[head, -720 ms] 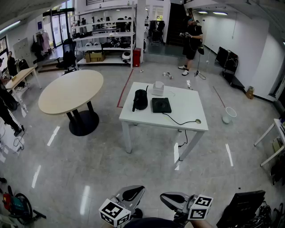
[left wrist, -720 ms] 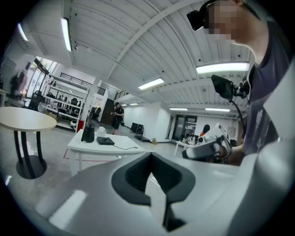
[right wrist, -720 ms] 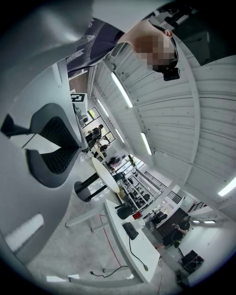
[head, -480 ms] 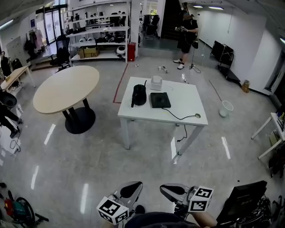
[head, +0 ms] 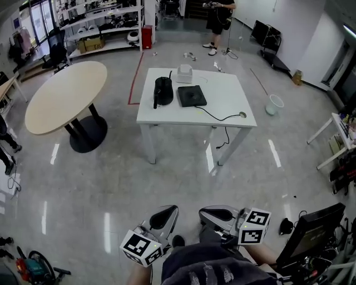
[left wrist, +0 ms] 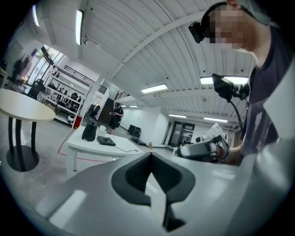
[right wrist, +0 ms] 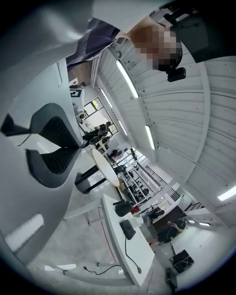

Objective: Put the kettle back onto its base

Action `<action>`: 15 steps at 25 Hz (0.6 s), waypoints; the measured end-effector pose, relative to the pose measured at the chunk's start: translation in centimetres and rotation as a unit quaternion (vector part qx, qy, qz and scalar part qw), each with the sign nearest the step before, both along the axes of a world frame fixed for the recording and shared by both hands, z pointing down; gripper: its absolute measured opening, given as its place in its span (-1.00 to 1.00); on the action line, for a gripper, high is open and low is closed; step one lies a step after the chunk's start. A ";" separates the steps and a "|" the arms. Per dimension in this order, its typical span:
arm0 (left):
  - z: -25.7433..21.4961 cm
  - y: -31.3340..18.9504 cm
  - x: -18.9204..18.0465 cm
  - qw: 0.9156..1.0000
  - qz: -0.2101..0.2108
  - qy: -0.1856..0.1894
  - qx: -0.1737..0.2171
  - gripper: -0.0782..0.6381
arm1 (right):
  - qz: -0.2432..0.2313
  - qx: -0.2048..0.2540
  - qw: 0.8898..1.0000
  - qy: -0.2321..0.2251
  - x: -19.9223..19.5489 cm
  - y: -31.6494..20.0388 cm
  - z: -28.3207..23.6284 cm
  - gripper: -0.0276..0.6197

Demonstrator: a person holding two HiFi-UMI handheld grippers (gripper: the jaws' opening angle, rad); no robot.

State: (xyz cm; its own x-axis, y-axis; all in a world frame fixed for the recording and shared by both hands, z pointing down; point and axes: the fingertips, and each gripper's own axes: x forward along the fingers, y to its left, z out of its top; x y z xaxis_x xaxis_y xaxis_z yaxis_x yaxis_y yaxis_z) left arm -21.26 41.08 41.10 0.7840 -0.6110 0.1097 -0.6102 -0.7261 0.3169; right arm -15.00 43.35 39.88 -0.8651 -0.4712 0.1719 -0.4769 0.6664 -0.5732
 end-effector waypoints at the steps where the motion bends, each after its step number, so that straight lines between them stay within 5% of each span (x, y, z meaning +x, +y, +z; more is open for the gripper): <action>1: 0.0 0.0 0.3 1.000 0.004 -0.002 -0.002 -0.78 | 0.003 -0.001 1.000 -0.002 0.2 -0.2 0.0 -0.91; 15: 0.2 -8.6 7.5 0.996 0.002 -0.084 -0.009 -0.78 | 0.004 -0.011 0.998 -0.064 6.3 -11.0 2.6 -0.91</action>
